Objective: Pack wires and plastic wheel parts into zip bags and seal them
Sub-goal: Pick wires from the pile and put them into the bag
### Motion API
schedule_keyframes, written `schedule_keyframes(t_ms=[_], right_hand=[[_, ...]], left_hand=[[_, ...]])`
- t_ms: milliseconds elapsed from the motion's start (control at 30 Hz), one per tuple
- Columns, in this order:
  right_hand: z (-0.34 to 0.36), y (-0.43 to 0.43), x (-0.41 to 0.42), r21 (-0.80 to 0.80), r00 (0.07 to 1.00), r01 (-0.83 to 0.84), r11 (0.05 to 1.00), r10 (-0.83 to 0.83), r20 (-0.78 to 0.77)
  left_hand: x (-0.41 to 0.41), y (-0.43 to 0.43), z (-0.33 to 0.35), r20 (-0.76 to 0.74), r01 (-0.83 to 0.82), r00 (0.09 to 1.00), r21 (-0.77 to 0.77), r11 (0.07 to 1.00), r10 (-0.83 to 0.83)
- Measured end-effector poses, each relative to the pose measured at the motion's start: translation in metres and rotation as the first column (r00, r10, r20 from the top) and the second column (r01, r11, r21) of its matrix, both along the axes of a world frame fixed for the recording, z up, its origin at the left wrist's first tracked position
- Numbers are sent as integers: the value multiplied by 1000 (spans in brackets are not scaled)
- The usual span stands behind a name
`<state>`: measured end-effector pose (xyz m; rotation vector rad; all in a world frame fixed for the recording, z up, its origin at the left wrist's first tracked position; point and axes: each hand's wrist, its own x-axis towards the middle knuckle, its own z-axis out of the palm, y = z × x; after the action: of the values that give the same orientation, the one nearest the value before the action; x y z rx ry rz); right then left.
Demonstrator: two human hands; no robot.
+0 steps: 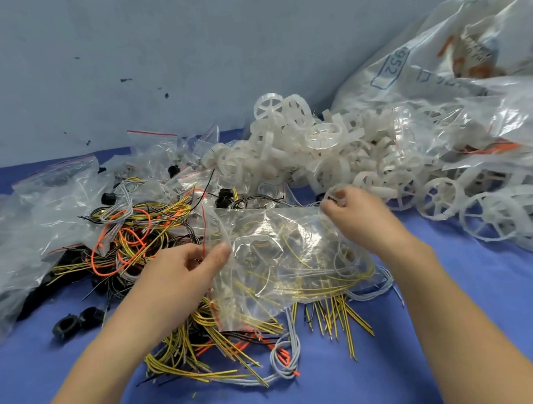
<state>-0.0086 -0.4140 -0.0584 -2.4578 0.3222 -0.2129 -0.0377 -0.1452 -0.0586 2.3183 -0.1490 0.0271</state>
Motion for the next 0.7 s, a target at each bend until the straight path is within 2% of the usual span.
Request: schedule_keyframes(t_ms=[100, 333, 500, 567, 633, 700], right_hand=[[-12, 1, 3, -9, 995, -16, 1000, 15, -97], [-24, -17, 3, 195, 999, 0, 981, 7, -38], [-27, -32, 4, 381, 999, -54, 923, 49, 21], [-21, -42, 1, 339, 994, -33, 940, -5, 110], [-13, -52, -1, 232, 968, 15, 973, -71, 239], [-7, -57, -2, 127, 942, 60, 990, -98, 320]], left_hand=[[4, -4, -4, 34, 10, 999, 27, 1000, -11], [10, -21, -5, 72, 21, 997, -23, 1000, -19], [13, -29, -3, 78, -15, 997, -107, 994, 24], [12, -31, -2, 50, -33, 998, -125, 992, 40], [9, -34, -2, 42, -38, 998, -133, 990, 44], [5, -34, -2, 156, -30, 987, 12, 999, 28]])
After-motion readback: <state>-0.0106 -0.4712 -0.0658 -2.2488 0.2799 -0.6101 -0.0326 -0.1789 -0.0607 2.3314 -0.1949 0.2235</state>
